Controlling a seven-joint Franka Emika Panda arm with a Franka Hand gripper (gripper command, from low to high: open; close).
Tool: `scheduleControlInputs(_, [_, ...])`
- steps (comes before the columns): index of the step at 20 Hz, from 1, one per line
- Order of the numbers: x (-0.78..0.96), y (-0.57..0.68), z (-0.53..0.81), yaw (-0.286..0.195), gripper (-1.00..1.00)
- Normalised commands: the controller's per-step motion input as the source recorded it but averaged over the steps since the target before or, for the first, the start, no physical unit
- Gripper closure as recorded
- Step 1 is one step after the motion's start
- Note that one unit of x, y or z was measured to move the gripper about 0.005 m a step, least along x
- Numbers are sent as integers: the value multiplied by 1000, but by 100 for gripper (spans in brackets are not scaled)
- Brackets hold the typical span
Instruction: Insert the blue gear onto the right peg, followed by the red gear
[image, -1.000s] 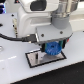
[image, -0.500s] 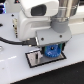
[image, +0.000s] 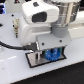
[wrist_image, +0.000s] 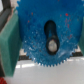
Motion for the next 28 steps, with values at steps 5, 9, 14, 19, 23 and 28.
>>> scheduleControlInputs(5, [-56, 168, 461, 0, -100])
scheduleControlInputs(9, [-163, 95, 441, 0, -100])
scheduleControlInputs(14, [-316, 356, 217, 0, -100])
scheduleControlInputs(19, [-468, 444, 46, 0, -100])
scheduleControlInputs(23, [-430, 508, 28, 0, -100])
scheduleControlInputs(28, [-397, 437, -40, 0, -100])
